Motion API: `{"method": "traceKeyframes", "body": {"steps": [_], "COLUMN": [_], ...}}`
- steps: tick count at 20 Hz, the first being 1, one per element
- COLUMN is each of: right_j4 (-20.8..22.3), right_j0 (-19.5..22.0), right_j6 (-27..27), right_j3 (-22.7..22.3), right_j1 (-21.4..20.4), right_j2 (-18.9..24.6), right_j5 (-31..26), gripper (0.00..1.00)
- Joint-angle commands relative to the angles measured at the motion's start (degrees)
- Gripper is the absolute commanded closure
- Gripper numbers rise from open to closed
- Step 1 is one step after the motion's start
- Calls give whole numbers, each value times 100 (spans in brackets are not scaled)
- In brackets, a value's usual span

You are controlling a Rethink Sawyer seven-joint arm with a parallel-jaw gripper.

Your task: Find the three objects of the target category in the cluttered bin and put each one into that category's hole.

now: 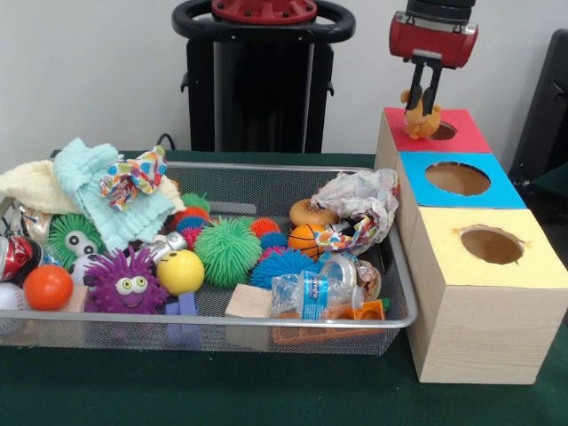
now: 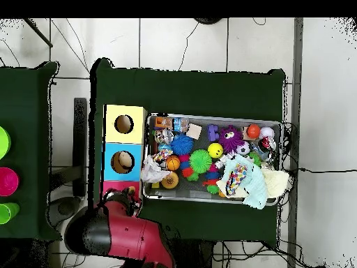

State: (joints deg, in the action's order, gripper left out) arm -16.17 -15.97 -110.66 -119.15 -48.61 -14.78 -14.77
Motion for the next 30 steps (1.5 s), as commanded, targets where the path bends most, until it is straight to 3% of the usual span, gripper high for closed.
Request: {"method": "traceKeyframes", "body": {"steps": [1, 14, 22, 25, 30], "right_j4": [-313, -457, -453, -244, 234], "right_j0": [165, -416, -136, -79, 694], "right_j6": [-1141, -1492, -1214, -1066, -555], "right_j3": [-223, 126, -133, -195, -535], "right_j1": [-33, 121, 116, 243, 240], "right_j2": [625, 285, 479, 361, 716], "right_j5": [-222, -509, -116, 139, 759], "gripper": [100, 100, 100, 100, 100]}}
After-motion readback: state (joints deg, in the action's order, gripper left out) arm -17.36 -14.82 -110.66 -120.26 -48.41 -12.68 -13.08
